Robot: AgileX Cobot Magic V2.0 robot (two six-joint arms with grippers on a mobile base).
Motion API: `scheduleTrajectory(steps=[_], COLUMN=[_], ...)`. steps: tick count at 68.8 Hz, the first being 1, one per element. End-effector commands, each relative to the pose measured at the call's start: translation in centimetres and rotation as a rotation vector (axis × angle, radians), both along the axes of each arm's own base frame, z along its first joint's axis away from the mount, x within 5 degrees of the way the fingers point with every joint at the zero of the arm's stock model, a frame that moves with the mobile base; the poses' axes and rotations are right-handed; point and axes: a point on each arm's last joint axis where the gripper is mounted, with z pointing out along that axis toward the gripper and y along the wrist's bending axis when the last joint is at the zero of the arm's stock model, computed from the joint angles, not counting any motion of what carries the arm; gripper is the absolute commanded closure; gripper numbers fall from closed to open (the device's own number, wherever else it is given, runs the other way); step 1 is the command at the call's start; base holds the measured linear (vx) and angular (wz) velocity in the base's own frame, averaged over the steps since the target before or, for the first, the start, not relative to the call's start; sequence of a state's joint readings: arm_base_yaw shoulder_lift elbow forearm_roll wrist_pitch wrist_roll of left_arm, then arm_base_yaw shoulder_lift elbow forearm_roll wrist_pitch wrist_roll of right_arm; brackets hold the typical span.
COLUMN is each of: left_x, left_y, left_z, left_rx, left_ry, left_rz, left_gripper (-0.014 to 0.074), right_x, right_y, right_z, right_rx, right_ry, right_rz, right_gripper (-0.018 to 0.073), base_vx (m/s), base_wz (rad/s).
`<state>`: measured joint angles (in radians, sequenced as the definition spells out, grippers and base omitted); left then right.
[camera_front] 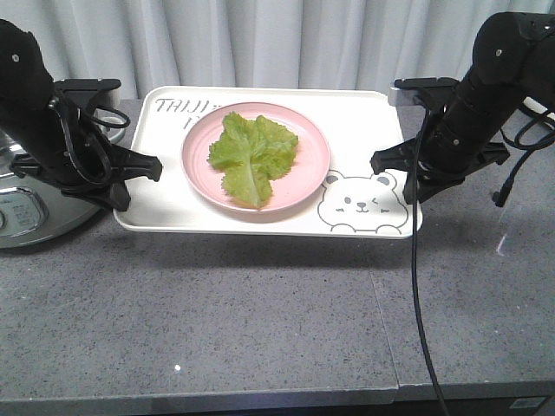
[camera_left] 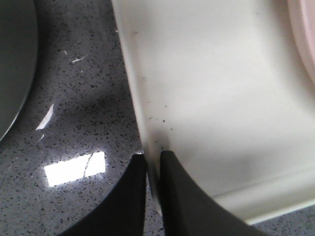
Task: Transfer vegetables to tray and serve
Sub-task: 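Hold the tray level with both grippers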
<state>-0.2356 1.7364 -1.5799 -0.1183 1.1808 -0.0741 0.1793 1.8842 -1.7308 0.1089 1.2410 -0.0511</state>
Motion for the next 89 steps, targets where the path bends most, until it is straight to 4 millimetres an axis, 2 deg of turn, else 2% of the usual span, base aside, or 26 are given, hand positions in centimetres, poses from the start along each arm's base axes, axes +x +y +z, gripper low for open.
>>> scheduleTrajectory(steps=[1,89], left_x=[-0.79,-0.79], left_y=[-0.82,-0.82], left_z=[3.56,3.56], left_rx=[-0.093,-0.093], left_ry=[-0.138,-0.138], left_rz=[-0.027,-0.027], left_gripper=[0.0604,0.0604], right_x=[-0.75,-0.76], right_y=[0.35,0.35], right_z=[3.23,3.23], right_rx=[0.040,0.040], right_ry=[-0.118,-0.117], right_rz=[0.044,0.045], right_gripper=[0.0564,0.0564], base_vx=[0.00,0.00], base_wz=[0.00,0.00])
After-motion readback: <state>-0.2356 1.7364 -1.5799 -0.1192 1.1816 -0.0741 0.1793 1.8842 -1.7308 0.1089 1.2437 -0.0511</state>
